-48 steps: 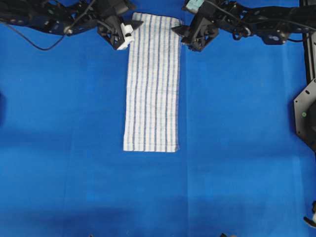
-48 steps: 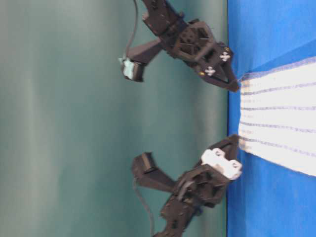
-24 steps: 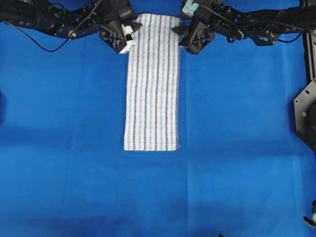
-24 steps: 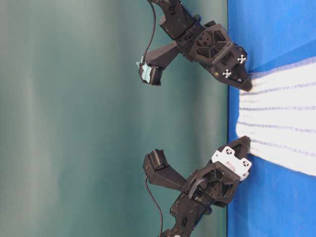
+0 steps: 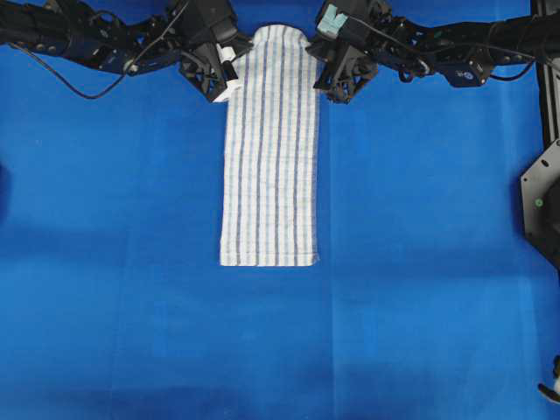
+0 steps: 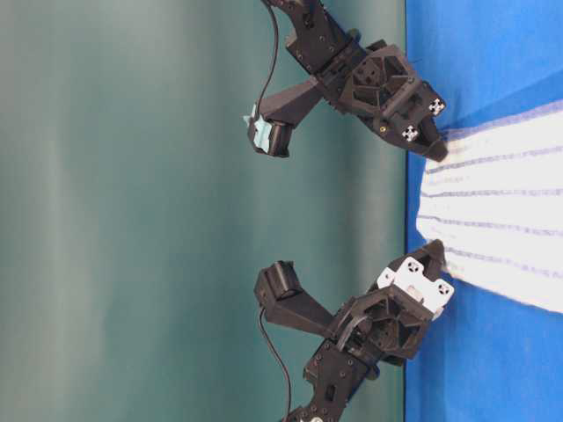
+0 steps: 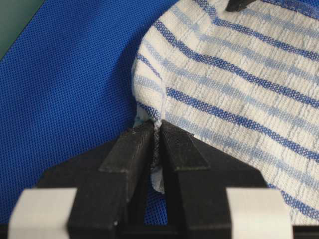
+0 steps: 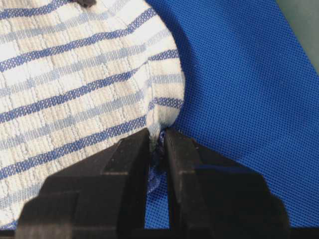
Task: Fold the blue towel.
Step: 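Pinch the top corners of the vertical strip with both grippers, then fold the top end down toward the bottom end of the strip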
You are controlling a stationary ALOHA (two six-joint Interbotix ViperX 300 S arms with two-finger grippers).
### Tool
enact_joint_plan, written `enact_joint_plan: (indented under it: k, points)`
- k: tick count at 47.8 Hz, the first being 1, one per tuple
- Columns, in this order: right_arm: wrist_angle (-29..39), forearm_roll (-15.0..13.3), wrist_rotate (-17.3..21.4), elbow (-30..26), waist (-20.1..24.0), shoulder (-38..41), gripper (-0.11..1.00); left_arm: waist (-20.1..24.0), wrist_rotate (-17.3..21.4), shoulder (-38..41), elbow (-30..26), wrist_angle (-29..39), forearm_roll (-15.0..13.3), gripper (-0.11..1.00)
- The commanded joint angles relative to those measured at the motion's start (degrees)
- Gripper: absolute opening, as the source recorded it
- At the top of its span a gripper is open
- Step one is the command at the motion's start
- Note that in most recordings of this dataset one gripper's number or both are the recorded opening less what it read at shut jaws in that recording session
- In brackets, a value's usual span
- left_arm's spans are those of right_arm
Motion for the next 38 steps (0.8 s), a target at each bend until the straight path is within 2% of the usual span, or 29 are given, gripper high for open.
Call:
enact_joint_plan:
  k: [1, 16, 38]
  points:
    - [0.0, 0.1, -0.1, -0.3, 0.2, -1.8, 0.14, -0.7, 0.4, -1.6, -0.4, -0.2, 0.2, 0.04]
    - [1.8, -0.1, -0.3, 0.8, 0.4, -7.3, 0.13, -0.7, 1.0, -6.2, 0.5, 0.8, 0.1, 0.04]
    - [1.9, 0.1, 0.1, 2.4, 2.6, -8.5, 0.13, -1.1, 0.4, -7.6, 2.8, 1.1, 0.1, 0.04]
